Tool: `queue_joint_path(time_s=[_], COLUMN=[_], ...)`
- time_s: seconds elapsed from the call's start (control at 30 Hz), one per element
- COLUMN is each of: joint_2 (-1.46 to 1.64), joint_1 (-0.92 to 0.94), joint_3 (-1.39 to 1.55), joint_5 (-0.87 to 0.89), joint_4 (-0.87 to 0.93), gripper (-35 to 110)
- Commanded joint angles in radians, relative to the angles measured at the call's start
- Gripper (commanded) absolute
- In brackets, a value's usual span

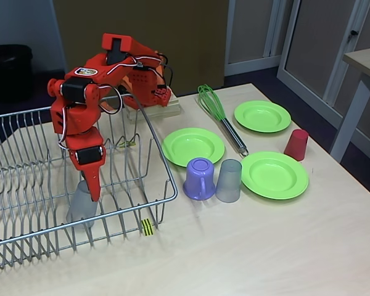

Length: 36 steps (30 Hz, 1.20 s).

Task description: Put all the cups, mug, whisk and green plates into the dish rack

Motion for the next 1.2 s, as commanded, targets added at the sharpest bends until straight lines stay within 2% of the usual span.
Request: queue_joint_path(time_s=[0.0,0.27,0.67,1.03,1.17], joint_2=[-0.003,-0.023,0.026,0.233,0.391], joint_1=[0.035,0.075,0.084,-0.034,-0.161], joint_3=[-0.04,-0.104,-0.14,-0.097,0.069], joint_5=[-0.025,-0.009,-0.015,0.032,0.129], joint_4=[0.04,0.078,0.112,0.202,0.207], gripper=[21,31,33,34,31])
